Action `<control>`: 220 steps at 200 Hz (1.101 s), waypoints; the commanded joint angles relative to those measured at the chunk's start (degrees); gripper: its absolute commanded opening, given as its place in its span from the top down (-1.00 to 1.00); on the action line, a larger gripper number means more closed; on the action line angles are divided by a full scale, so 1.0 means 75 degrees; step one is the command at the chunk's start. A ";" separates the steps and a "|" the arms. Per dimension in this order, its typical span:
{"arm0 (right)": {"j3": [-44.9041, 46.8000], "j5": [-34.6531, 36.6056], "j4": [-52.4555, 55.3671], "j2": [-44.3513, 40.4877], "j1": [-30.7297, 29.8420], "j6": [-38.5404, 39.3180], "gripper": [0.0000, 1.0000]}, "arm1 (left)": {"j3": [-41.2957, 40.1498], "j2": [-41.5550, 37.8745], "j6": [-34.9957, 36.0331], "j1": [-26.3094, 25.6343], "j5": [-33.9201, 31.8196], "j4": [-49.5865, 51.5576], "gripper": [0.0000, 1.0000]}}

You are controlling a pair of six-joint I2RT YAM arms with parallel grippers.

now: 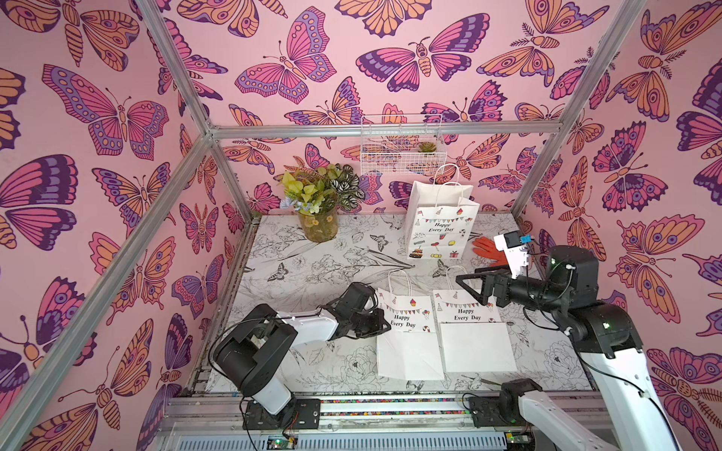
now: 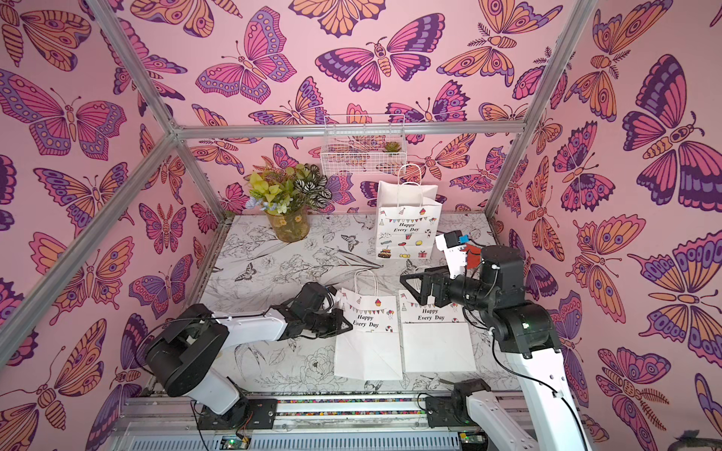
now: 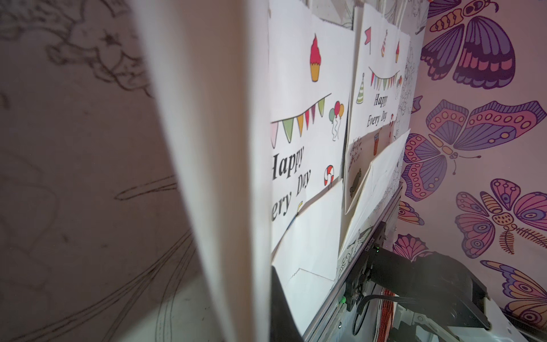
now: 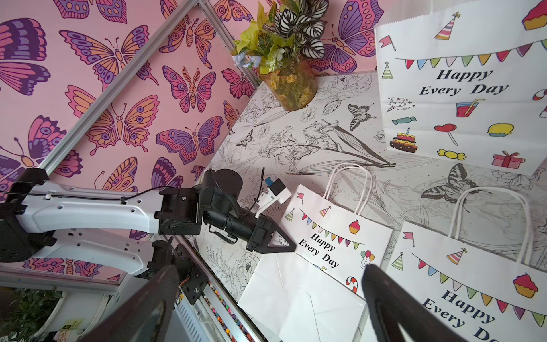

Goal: Put away the paper bag
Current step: Place the paper bag at the center of the board.

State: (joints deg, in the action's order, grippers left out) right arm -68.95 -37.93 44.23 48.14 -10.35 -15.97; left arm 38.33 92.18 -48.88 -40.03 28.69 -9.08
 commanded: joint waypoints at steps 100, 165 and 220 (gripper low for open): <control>-0.0135 0.0089 0.0167 -0.0054 -0.0120 0.0214 -0.98 | 0.0422 0.0413 0.0342 0.0202 -0.0065 0.0104 0.84; -0.0129 0.0315 0.0191 -0.0077 -0.0157 0.0242 -0.98 | 0.0283 0.0001 0.0573 0.0216 -0.0357 0.0940 0.15; -0.0131 0.0312 0.0202 -0.0111 -0.0179 0.0234 -0.98 | 0.0458 -0.0771 0.1157 0.0448 -0.1234 0.2328 -0.25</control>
State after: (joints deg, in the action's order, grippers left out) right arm -68.95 -36.01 44.47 47.94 -11.09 -14.94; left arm 41.04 89.73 -43.42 -37.82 23.62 2.35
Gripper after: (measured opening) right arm 0.991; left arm 0.607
